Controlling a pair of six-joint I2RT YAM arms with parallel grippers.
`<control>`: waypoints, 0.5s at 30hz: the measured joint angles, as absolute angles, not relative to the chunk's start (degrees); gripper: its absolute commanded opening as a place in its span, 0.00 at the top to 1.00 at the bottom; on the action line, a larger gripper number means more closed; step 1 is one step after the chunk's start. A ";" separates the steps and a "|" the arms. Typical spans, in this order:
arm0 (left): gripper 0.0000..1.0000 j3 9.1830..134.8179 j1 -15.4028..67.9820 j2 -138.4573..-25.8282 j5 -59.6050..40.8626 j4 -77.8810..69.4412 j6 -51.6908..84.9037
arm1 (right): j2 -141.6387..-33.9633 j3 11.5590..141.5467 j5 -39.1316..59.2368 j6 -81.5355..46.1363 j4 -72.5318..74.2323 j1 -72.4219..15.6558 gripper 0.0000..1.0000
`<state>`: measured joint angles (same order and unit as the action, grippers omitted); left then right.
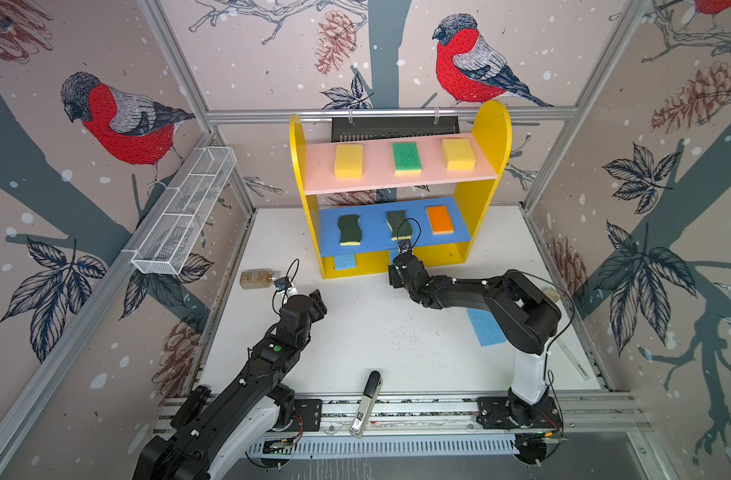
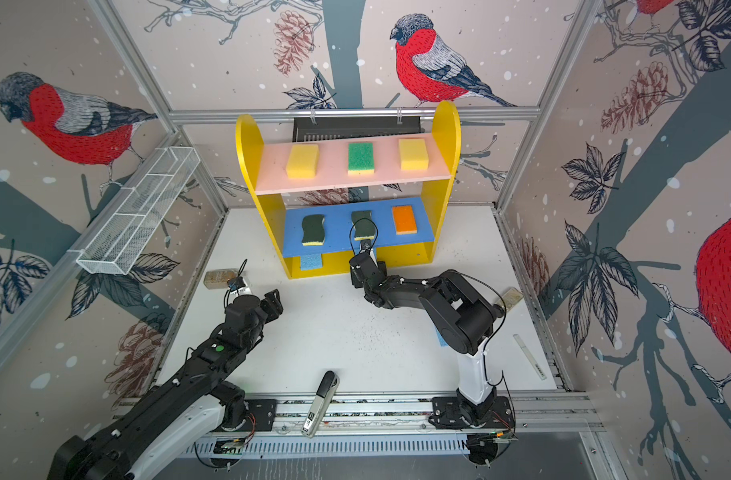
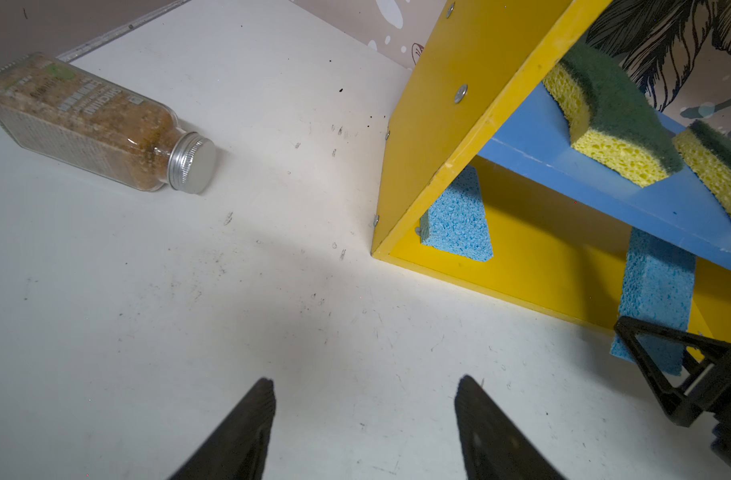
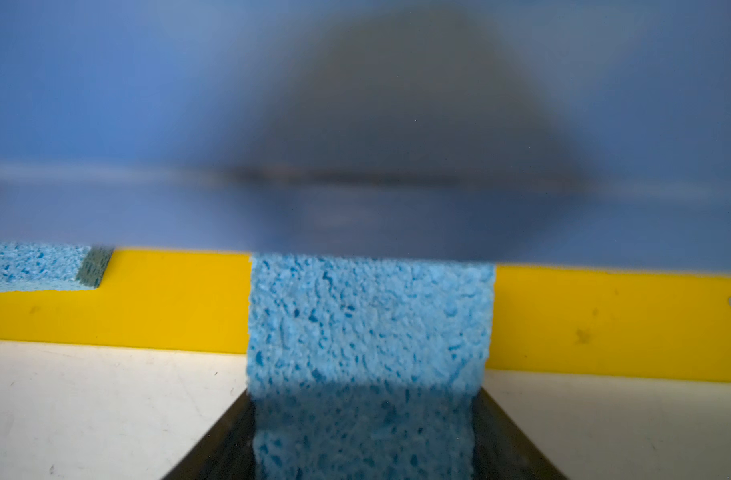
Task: Place and organize the cleaning sponges onto the shelf
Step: 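Lower the sponge upright against the yellow shelf front beside the other sponge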
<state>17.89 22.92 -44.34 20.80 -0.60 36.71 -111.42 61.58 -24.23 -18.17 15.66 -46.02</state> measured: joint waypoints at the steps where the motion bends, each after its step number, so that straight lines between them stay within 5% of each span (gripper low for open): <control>1: 0.30 17.80 22.92 -44.34 20.75 -0.86 36.71 | -111.63 61.73 -24.23 -18.17 15.99 -46.02 0.29; 15: 0.32 17.19 22.92 -44.82 19.53 -2.17 37.12 | -114.34 64.40 -25.85 -18.22 17.10 -45.76 0.25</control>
